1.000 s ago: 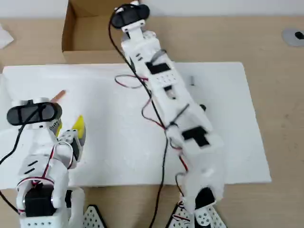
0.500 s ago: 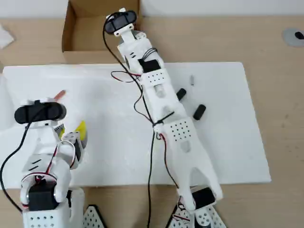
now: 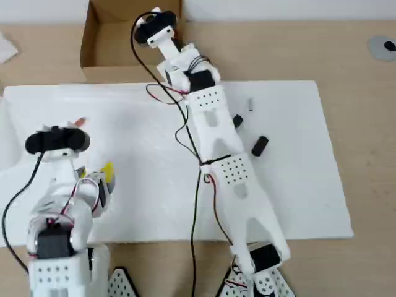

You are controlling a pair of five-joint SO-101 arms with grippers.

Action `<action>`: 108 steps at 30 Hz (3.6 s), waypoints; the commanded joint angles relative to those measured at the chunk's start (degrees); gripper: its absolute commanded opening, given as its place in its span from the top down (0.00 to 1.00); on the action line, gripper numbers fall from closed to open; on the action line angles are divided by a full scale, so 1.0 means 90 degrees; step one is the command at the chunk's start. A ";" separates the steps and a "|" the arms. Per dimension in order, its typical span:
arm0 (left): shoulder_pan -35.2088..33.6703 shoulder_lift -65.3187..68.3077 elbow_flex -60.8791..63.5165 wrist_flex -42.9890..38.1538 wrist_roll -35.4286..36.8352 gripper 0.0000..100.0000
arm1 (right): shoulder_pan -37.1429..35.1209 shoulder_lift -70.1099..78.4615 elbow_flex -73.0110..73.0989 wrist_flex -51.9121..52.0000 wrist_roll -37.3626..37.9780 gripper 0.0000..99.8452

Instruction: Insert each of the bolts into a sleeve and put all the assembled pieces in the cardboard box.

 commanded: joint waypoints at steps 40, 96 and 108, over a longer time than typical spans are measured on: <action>-0.2061 1.0349 -0.7033 -0.0957 0.7453 0.81 | 0.0659 -0.9763 1.0974 0.4112 0.2471 0.75; -0.1846 1.1951 -0.7179 -0.1348 0.7785 0.86 | -0.0151 -1.0457 1.2772 0.4093 0.2755 0.75; -0.1797 1.2322 -0.8488 -0.0195 0.6076 1.00 | -0.0151 -1.0418 1.2801 0.3780 0.2481 0.75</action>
